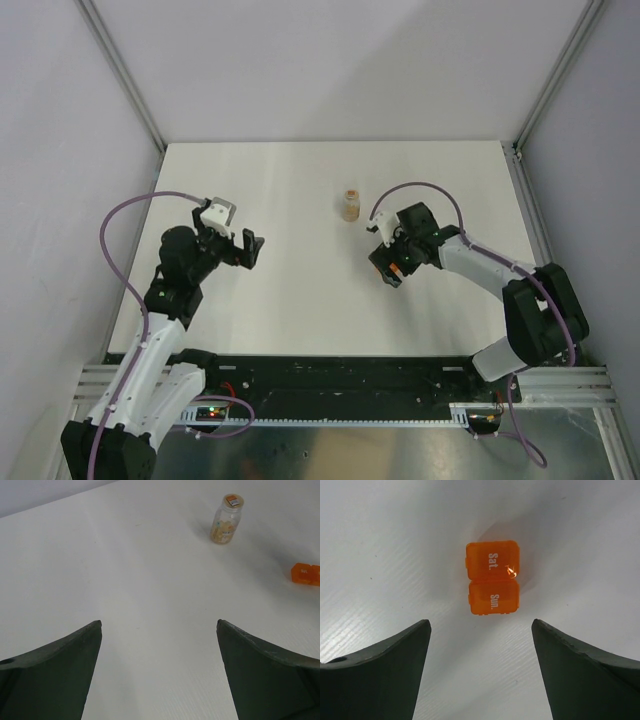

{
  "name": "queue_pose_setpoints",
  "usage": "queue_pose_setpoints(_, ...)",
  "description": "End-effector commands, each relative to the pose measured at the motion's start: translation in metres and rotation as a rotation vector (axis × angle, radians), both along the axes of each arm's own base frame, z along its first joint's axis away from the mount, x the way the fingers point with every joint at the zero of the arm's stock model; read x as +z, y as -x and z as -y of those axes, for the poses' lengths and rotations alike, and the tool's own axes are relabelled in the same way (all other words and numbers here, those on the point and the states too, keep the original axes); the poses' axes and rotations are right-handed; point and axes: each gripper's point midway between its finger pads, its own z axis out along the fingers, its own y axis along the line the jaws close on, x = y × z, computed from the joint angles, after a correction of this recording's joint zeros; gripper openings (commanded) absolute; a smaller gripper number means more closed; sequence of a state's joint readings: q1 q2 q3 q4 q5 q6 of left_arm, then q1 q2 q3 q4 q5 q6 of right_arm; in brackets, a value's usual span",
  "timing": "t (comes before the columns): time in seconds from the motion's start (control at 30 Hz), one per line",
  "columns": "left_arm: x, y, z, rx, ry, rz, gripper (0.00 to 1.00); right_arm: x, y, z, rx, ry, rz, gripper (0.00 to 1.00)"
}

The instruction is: Sort the pills into containers

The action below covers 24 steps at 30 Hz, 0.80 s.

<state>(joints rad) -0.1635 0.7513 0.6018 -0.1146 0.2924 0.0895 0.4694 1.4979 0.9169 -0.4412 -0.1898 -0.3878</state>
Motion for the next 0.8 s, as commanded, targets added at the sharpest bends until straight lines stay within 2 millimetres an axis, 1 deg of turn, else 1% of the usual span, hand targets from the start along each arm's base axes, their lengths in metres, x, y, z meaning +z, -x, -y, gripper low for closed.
queue_pose_setpoints(0.0, 0.008, -0.002, 0.003, -0.027, -0.017, 0.043, 1.00, 0.000, -0.007, -0.006, 0.080, 0.011, 0.016, 0.86)
queue_pose_setpoints(0.13, 0.006, -0.003, 0.002, -0.027, -0.020, 0.038, 1.00, -0.011, -0.011, -0.004, 0.104, 0.044, 0.016, 0.83)
queue_pose_setpoints(0.33, 0.004, -0.004, 0.003, -0.028, -0.022, 0.031, 1.00, -0.019, -0.018, -0.004, 0.131, 0.065, 0.024, 0.79)
queue_pose_setpoints(0.77, 0.002, -0.004, 0.002, -0.027, -0.027, 0.027, 1.00, -0.020, -0.033, -0.009, 0.146, 0.038, 0.017, 0.73)
